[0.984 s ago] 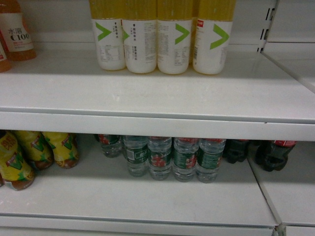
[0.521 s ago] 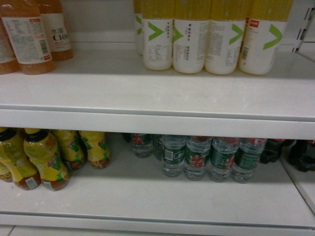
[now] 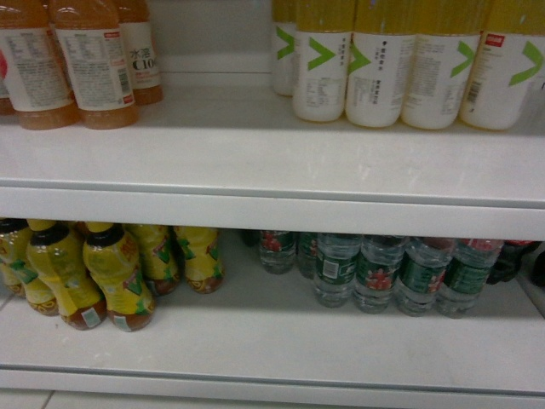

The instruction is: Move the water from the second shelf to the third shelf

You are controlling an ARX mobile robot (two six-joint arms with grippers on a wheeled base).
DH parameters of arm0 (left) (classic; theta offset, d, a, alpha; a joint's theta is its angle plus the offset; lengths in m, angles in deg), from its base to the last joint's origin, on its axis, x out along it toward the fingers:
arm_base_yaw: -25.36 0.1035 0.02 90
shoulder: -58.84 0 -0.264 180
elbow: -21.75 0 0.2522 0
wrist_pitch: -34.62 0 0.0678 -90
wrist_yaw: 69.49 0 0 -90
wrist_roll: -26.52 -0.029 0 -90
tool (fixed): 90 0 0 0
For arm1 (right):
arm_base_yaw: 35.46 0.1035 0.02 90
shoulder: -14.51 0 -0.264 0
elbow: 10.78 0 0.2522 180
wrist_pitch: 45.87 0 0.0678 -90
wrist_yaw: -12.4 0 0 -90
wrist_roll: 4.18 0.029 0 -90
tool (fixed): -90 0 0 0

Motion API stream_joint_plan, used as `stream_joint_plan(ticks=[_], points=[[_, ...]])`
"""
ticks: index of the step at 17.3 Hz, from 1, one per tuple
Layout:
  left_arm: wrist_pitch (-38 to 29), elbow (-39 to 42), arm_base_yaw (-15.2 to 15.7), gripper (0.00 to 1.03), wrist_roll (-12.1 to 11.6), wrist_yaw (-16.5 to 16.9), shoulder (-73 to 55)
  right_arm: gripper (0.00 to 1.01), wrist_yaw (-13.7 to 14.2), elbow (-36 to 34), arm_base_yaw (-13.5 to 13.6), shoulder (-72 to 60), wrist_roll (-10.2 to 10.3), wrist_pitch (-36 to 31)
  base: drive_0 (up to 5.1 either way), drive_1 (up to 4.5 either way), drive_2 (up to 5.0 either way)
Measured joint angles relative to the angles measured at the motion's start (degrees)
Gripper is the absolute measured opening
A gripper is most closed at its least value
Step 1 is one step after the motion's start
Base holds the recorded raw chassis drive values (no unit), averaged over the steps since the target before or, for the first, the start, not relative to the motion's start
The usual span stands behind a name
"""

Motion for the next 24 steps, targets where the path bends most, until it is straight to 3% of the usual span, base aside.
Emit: stream_joint_plan(ticks=[24], points=[[0.0, 0.0, 0.0, 0.98, 0.0, 0.0, 0.0, 0.42, 0.0, 0.0, 0.0, 0.0, 0.0, 0.0, -4.5, 1.85, 2.5]])
